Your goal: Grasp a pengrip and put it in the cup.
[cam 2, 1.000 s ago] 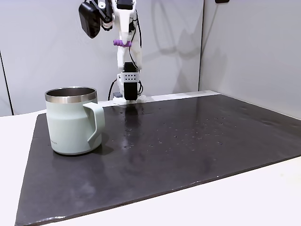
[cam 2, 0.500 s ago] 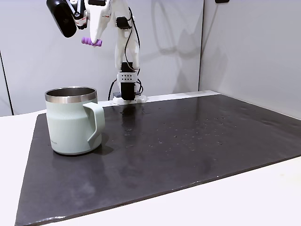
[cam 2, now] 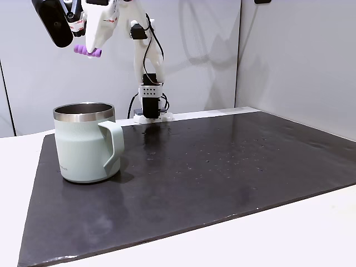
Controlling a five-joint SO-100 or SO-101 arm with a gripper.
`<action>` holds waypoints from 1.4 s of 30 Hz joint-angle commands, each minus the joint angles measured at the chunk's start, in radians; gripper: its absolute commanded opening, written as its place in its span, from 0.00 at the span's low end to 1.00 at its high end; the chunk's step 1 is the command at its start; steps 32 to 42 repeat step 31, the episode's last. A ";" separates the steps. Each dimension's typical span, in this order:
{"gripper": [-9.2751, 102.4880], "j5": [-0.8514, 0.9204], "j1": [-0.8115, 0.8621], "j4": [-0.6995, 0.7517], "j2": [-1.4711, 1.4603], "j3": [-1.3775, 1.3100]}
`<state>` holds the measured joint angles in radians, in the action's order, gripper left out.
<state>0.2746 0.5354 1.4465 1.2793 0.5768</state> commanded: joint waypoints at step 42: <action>0.37 -0.005 -0.018 0.236 -0.025 -0.339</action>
